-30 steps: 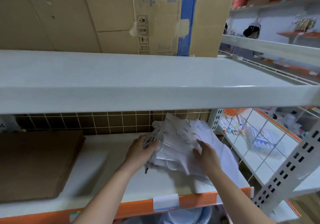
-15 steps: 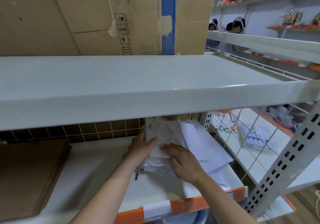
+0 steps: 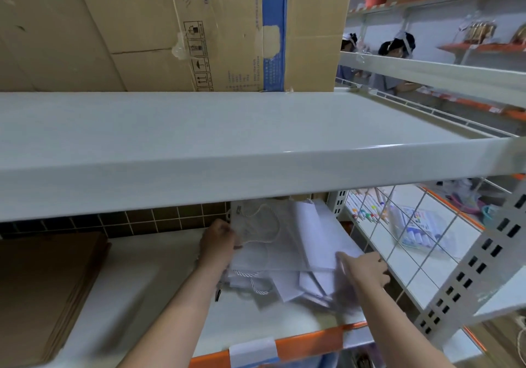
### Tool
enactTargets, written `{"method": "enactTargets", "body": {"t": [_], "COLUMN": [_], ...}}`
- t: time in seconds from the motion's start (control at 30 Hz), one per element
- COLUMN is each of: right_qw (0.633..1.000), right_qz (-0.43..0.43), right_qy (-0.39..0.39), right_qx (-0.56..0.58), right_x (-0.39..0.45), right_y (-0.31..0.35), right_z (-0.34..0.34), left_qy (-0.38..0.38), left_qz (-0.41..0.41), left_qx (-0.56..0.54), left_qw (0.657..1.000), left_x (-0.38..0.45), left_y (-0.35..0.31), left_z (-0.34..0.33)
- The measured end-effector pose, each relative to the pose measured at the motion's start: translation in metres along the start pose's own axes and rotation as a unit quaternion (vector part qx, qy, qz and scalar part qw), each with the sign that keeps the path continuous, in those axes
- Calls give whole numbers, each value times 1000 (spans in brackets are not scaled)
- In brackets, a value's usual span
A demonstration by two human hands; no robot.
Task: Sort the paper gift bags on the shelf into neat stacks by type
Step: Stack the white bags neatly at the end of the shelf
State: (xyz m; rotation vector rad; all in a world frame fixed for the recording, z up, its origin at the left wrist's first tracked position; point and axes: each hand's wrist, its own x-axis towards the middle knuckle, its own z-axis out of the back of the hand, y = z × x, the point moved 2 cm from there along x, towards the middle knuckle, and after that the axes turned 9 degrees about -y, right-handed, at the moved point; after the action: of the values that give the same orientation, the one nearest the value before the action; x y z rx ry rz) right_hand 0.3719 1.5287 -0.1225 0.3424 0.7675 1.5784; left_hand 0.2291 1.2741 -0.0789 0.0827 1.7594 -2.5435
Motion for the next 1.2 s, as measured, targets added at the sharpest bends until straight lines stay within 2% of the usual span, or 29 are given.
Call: {"method": "enactTargets", "body": {"t": [0.13, 0.27, 0.47, 0.6, 0.67, 0.77, 0.87, 0.97, 1.03, 1.13, 1.2], "right_qw": [999, 981, 942, 933, 934, 924, 900, 877, 899, 948, 961], "right_qz": [29, 23, -47, 9, 49, 70, 5, -38, 1, 134, 154], "right_qy": [-6, -37, -48, -36, 27, 106, 160, 212, 202, 151, 178], "right_qx": [31, 189, 329, 359, 353, 360, 406, 430, 389, 245, 149], "right_x": [8, 7, -2, -2, -7, -16, -13, -11, -16, -18, -20], "right_y": [1, 1, -6, -7, 0, 15, 22, 21, 19, 17, 13], "right_z": [5, 8, 15, 19, 15, 14, 8, 3, 2, 4, 3], "left_qy": [-87, -122, -70, -3, 24, 50, 34, 19, 13, -12, -24], "left_qz": [1, 3, 13, 34, 26, -33, -105, -139, -145, -130, -93], "left_qx": [9, -37, -182, -236, -209, -97, 36, 94, 121, 150, 178], "left_qw": [996, 992, 981, 971, 977, 993, 993, 986, 982, 980, 979], "left_x": [24, 38, 36, 29, 28, 25, 21, 17, 16, 21, 21], "left_y": [10, 16, 11, 3, -2, -11, -14, -9, -6, 0, 2], "left_z": [22, 47, 54, 38, 30, 18, 10, 3, -2, -12, -17]}}
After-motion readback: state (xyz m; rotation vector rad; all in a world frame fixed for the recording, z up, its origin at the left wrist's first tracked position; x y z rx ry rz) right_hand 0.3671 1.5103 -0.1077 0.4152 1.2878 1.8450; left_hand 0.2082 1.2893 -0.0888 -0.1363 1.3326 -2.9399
